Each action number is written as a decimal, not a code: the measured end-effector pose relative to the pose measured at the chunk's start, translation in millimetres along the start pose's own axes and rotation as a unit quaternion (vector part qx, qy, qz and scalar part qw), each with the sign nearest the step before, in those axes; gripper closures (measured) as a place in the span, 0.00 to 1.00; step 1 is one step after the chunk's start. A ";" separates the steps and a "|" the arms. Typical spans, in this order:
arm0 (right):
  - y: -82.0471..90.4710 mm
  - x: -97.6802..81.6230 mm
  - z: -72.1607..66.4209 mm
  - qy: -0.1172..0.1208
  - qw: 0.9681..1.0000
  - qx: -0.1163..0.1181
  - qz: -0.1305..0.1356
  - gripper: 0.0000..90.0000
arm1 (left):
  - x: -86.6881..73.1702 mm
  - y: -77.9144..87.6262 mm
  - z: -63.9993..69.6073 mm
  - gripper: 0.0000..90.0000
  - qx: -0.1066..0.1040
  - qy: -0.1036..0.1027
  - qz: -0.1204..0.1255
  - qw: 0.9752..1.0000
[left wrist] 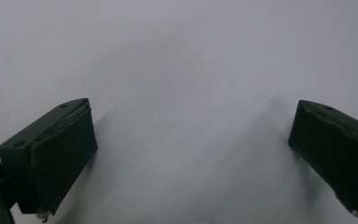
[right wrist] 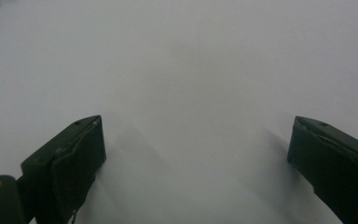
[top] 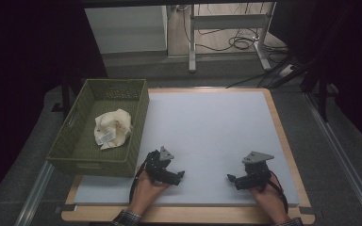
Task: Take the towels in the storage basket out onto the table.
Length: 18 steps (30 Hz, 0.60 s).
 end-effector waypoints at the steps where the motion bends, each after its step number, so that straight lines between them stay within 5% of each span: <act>1: 0.0 0.0 0.0 0.000 1.000 0.000 0.000 0.05 | 0.0 0.0 0.0 0.01 0.000 0.000 0.000 1.000; 18: 0.1 -0.1 -0.1 0.001 1.000 0.001 0.001 0.05 | 0.4 -0.2 0.6 0.01 0.002 -0.001 -0.002 1.000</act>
Point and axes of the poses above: each handheld gripper's, and its own axes: y roughly backward along the jaws, x roughly out of its top, z roughly to its right, the point moved 1 cm from there along -y, roughly forward along the jaws, and after that the axes turned 4 degrees about y, right-handed, at the moved point
